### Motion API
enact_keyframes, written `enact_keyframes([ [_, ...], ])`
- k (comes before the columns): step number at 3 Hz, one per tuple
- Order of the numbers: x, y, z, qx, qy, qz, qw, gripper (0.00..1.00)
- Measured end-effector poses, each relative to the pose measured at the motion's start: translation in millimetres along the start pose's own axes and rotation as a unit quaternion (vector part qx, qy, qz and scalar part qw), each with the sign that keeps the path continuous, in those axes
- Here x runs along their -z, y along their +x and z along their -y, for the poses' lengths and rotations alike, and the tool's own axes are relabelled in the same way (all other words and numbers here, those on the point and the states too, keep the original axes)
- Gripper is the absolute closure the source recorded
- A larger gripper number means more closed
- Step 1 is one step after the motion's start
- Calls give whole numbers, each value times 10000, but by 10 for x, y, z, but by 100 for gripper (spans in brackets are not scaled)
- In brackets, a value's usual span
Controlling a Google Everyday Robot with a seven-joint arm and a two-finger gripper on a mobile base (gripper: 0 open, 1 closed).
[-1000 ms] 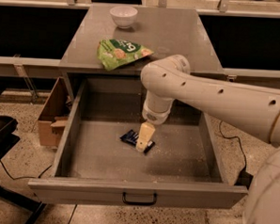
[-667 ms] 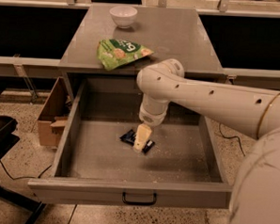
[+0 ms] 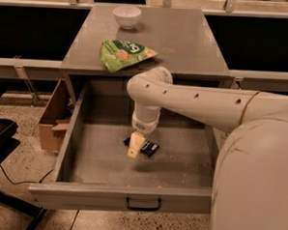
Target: Pick rxbar blueberry from top drawer and place on counter
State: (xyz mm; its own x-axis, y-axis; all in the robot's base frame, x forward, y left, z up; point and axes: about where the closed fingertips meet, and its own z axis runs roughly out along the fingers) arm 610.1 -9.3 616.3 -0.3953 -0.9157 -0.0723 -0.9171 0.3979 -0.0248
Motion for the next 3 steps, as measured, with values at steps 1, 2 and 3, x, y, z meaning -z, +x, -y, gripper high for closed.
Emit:
enact_keyframes([
  [1, -183, 163, -126, -205, -136, -203, 9995, 26],
  [2, -185, 194, -147, -256, -153, -238, 9993, 50],
  [3, -185, 194, -147, -256, -153, -238, 9993, 73],
])
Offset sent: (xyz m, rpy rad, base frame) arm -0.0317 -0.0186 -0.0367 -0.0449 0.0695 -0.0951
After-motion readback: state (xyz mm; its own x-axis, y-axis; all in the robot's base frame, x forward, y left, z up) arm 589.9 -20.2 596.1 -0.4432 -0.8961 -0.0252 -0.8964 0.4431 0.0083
